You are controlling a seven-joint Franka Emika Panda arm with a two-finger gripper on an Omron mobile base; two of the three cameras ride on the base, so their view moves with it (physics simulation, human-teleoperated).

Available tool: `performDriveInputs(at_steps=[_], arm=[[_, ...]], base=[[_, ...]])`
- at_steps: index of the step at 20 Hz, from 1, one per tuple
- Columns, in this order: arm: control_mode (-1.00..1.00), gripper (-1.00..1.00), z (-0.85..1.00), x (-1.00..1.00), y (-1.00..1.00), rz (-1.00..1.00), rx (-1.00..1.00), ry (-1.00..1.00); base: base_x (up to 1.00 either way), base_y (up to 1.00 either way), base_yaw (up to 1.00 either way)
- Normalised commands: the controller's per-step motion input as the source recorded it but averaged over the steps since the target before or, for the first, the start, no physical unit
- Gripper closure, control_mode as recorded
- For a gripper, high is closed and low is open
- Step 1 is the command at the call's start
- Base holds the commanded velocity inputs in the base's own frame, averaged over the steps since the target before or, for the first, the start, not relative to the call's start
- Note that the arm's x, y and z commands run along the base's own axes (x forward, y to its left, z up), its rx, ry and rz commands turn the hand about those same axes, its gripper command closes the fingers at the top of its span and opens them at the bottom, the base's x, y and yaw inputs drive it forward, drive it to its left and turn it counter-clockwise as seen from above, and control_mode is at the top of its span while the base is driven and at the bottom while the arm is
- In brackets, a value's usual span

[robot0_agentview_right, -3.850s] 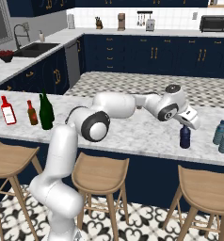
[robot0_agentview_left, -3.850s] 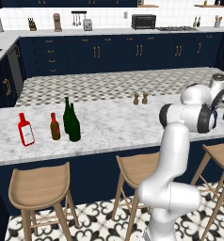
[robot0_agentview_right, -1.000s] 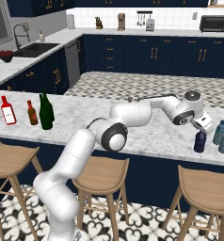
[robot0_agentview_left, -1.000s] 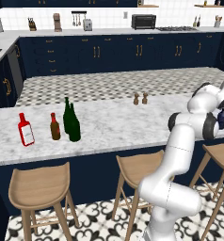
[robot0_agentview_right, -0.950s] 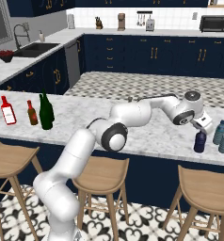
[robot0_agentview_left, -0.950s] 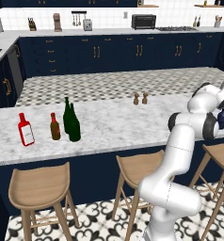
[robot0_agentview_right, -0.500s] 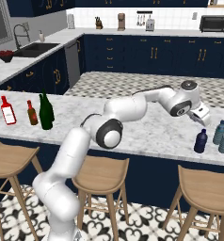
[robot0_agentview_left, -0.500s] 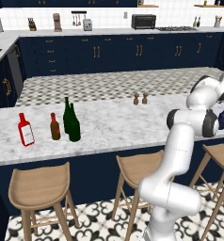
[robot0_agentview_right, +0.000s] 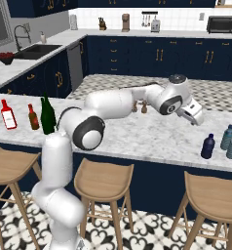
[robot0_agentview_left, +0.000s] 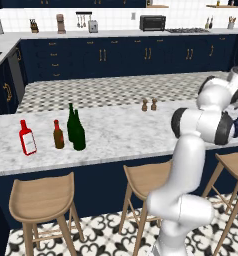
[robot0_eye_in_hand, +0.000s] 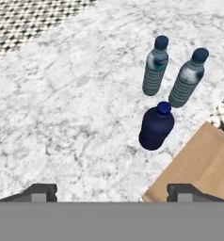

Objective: Move the plastic bottles in the middle to the plastics group, and the glass bottles in the middle to the glass group.

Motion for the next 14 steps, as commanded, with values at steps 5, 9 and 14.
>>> performDriveInputs(at_steps=[5,9,14], arm=[[-1.0,-1.0,0.0,-0.99,0.24,0.24,0.0,0.0],[-1.0,-1.0,0.0,-0.83,0.14,0.28,0.0,0.0],[-1.0,-1.0,0.0,-0.55,0.24,0.19,0.0,0.0]], base=[[0.0,0.0,0.0],[0.0,0.0,0.0],[0.0,0.0,0.0]])
